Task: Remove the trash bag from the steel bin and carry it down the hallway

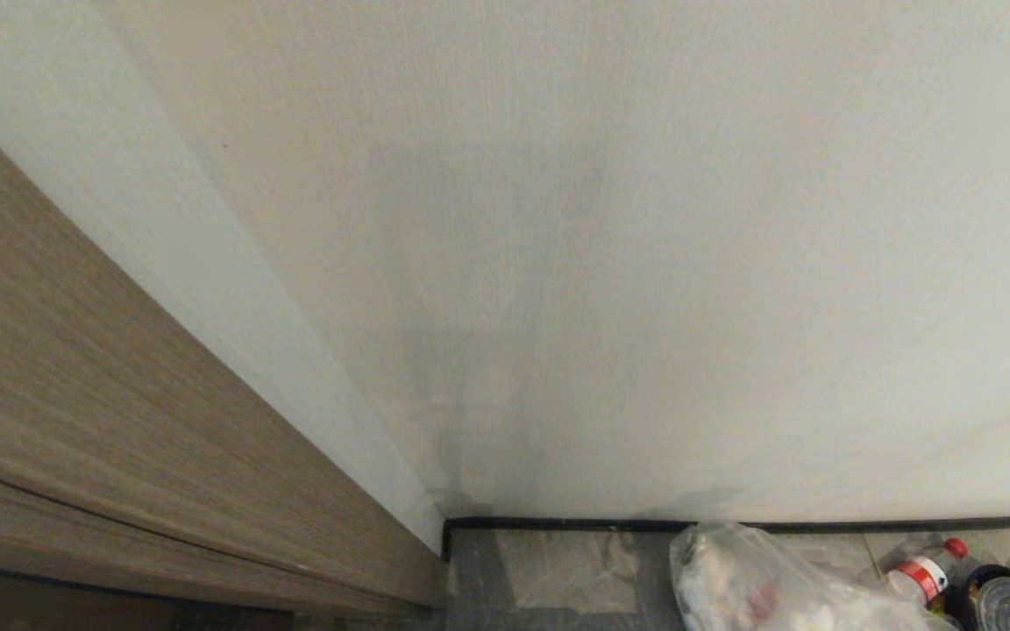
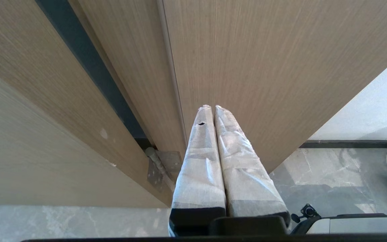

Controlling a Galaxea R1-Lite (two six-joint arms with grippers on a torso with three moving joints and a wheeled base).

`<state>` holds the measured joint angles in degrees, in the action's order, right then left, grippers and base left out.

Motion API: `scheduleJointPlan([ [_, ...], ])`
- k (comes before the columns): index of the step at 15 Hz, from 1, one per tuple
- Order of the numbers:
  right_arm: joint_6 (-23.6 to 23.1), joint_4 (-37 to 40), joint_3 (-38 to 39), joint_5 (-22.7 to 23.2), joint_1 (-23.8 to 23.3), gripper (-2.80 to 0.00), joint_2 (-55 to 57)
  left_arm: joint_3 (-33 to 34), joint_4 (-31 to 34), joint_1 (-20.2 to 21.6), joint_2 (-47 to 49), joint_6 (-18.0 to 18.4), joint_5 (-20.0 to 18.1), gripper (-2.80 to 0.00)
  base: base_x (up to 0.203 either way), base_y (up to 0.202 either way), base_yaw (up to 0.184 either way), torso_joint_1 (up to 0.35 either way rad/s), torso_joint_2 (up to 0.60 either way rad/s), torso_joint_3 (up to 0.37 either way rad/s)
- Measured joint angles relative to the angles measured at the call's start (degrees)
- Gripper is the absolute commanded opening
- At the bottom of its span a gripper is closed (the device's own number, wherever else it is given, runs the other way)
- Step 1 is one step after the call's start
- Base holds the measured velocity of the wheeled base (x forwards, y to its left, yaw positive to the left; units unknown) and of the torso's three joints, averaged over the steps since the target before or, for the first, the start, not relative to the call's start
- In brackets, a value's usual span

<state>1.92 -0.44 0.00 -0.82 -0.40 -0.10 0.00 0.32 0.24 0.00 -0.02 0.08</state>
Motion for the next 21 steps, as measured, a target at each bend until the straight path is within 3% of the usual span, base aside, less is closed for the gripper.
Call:
scheduleJointPlan([
  [21, 0.0, 0.0, 0.0, 0.0, 0.0, -2.8, 0.0, 0.0, -0.1, 0.0, 0.0, -0.2, 0.0, -2.8, 0.0, 0.0, 0.0, 0.002, 0.0, 0.173],
])
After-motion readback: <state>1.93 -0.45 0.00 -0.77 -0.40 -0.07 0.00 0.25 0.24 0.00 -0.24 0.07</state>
